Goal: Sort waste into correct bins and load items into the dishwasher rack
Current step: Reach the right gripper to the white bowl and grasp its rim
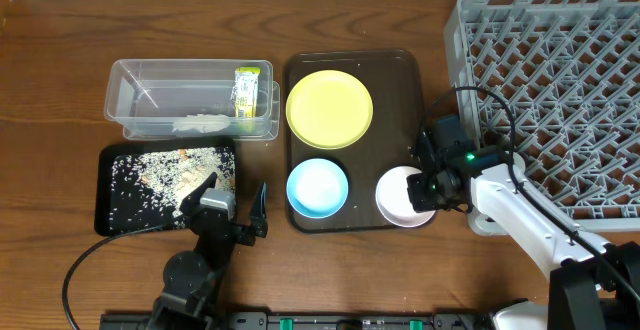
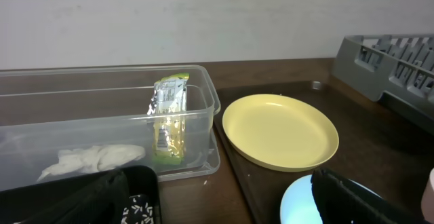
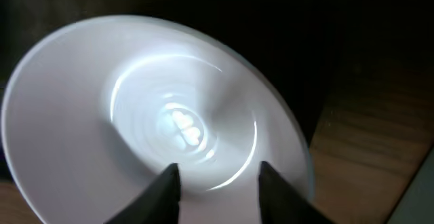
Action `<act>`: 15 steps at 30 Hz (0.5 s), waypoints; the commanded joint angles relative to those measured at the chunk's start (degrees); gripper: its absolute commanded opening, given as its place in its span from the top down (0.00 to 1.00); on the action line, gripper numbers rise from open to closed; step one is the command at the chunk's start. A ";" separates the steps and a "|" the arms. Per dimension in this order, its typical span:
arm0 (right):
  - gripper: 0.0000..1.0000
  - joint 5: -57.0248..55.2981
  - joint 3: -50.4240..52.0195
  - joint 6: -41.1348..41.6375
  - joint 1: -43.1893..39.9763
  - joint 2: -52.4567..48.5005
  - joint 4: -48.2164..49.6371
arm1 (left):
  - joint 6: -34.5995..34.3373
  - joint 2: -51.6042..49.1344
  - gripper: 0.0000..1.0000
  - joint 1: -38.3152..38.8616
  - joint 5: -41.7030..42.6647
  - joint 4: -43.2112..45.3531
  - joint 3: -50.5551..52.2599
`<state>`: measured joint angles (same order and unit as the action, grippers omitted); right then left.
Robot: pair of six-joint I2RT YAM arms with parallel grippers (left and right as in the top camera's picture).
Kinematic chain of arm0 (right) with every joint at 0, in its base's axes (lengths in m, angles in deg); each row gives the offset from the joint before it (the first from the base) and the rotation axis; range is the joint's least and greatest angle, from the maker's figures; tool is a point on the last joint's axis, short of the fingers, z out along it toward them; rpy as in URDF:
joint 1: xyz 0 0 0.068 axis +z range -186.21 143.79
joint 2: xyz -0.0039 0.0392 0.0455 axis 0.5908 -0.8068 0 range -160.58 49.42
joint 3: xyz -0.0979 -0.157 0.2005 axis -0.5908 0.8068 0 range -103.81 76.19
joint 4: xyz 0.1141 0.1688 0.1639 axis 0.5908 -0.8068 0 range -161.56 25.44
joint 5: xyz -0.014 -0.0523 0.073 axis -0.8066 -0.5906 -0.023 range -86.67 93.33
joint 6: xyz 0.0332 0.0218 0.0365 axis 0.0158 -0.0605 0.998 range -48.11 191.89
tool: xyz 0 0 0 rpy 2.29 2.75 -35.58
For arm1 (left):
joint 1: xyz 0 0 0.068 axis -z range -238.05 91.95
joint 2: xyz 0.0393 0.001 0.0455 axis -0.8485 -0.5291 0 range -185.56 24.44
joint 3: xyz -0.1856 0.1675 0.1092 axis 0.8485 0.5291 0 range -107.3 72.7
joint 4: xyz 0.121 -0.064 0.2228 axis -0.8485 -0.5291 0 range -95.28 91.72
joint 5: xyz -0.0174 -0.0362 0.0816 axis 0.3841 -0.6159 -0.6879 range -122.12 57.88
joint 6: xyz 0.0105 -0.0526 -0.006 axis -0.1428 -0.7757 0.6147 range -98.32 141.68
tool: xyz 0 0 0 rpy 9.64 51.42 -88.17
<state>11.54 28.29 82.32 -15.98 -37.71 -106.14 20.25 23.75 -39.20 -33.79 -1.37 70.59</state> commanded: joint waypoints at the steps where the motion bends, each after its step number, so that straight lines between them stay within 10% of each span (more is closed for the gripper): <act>1: 0.60 2.86 -1.66 -2.64 0.26 1.97 -0.09 | 0.55 0.46 0.12 -0.31 -0.26 -0.85 1.88; 15: 0.65 -2.23 -1.70 -1.29 -3.65 8.37 -5.14 | 0.55 0.46 0.12 -0.31 -0.24 -0.85 1.88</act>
<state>10.90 25.73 80.64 -19.20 -28.27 -111.45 20.25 23.75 -39.20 -33.79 -1.37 70.59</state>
